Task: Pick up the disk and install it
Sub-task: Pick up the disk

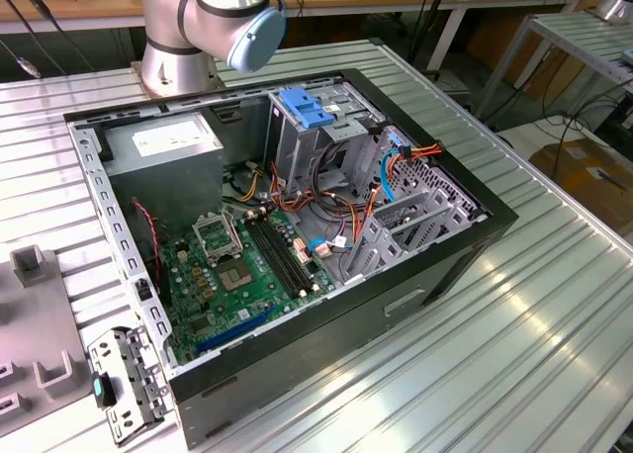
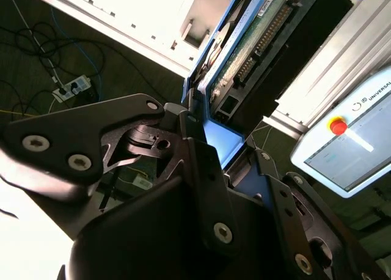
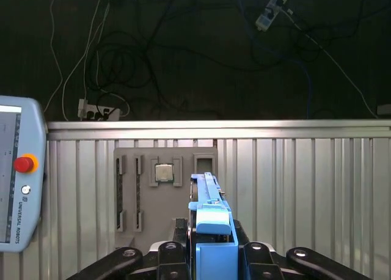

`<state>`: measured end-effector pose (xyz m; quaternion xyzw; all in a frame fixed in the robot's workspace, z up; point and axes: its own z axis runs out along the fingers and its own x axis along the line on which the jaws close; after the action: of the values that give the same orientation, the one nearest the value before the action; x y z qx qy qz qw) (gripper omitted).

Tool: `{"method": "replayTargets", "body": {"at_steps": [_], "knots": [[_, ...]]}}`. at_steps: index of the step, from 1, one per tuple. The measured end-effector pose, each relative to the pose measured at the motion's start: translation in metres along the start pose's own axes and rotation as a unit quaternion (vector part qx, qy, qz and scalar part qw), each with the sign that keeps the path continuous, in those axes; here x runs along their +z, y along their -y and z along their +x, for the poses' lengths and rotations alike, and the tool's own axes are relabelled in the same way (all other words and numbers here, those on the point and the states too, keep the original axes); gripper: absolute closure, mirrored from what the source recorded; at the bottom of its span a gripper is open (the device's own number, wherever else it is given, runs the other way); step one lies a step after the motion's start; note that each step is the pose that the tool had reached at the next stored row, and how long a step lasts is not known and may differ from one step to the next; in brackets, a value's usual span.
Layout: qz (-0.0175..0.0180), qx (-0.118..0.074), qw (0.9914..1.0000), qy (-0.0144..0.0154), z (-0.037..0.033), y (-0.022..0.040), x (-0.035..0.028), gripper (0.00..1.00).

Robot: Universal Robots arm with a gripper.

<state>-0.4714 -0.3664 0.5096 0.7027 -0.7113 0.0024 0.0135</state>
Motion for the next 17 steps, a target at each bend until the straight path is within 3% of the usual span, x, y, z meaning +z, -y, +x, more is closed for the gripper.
{"method": "replayTargets", "body": {"at_steps": [17], "knots": [[0.0,0.0,1.0,0.0,-0.0001,0.0067,-0.0001,0.63]]}}
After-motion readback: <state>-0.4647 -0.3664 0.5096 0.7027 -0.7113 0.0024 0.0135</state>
